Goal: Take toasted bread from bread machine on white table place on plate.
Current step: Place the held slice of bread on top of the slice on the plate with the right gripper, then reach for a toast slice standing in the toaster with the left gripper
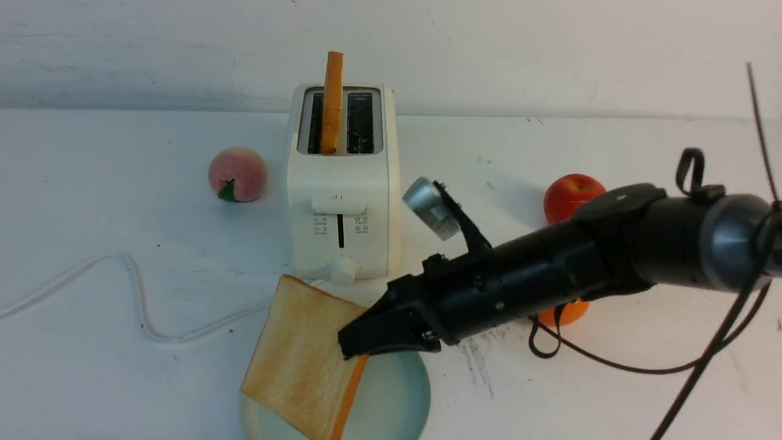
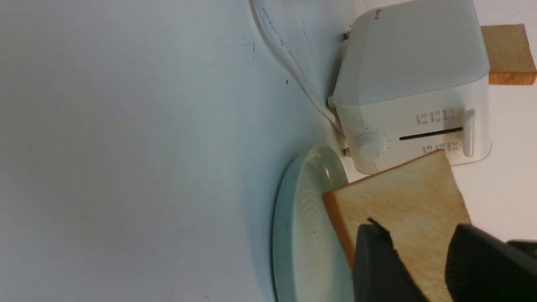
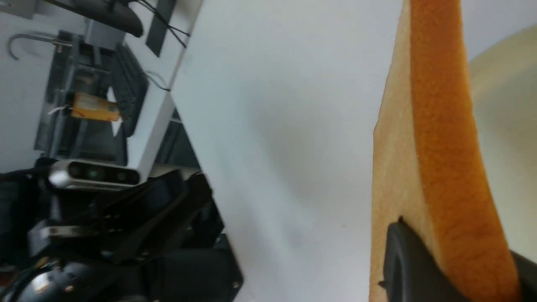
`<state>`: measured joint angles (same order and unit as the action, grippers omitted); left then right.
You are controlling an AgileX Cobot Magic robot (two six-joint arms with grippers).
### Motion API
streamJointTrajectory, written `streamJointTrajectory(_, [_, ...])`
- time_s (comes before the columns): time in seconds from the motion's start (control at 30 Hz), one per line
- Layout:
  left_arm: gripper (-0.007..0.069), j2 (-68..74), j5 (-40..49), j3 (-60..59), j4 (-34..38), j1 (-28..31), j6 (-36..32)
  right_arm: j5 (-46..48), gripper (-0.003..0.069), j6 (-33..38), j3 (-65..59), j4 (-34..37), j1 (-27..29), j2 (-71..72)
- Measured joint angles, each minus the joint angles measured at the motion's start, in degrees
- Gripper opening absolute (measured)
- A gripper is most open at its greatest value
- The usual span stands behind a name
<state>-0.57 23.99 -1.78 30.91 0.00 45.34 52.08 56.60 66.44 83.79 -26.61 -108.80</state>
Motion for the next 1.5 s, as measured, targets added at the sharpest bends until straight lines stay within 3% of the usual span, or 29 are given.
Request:
streamJointTrajectory(0.33, [0.0241, 0.0, 0.1, 0.0, 0.0, 0.0, 0.0, -4.4, 0.0227, 0.8, -0.2, -1.2, 0.0, -3.3])
streamJointTrajectory(0.73, [0.0241, 0.0, 0.1, 0.0, 0.0, 0.0, 0.0, -5.0, 0.0561, 0.2, -0.2, -10.5, 0.0, -3.9])
streamJointTrajectory(0.83, [0.0241, 0.0, 0.2, 0.0, 0.1, 0.0, 0.1, -3.1, 0.0614, -1.1, 0.6, -14.1, 0.1, -3.9])
streamJointTrajectory(1.07, [0.0241, 0.0, 0.2, 0.0, 0.3, 0.0, 0.2, 0.9, 0.0634, -9.2, 5.8, -26.6, 0.2, -1.9])
streamJointTrajectory(1.23, [0.0239, 0.0, 0.1, 0.0, 0.3, 0.0, 0.2, 7.5, 0.062, -21.5, 13.4, -42.7, 0.3, 1.4])
streamJointTrajectory(1.5, [0.0239, 0.0, -3.7, 0.0, 4.6, 0.0, -0.4, 17.0, 0.0541, -35.0, 22.4, -53.3, 0.3, 2.0])
